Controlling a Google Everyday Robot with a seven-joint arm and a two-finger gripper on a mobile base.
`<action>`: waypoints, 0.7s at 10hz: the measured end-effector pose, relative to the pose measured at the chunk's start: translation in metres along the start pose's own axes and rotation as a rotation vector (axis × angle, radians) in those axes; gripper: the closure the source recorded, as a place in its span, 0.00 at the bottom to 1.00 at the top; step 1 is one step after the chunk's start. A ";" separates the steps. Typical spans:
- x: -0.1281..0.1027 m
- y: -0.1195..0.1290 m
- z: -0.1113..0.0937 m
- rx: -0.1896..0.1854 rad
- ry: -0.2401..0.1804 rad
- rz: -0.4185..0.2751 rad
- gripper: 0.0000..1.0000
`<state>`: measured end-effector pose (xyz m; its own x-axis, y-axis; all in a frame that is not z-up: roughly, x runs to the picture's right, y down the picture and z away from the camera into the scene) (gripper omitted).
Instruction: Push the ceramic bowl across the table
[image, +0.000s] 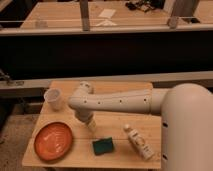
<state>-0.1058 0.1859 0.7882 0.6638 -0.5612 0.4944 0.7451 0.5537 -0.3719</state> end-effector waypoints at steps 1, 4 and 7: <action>-0.001 0.001 0.000 0.000 -0.004 -0.006 0.20; -0.002 0.000 0.000 0.002 -0.007 -0.022 0.20; -0.002 0.001 0.001 0.003 -0.011 -0.036 0.20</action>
<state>-0.1065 0.1879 0.7876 0.6359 -0.5742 0.5157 0.7682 0.5354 -0.3510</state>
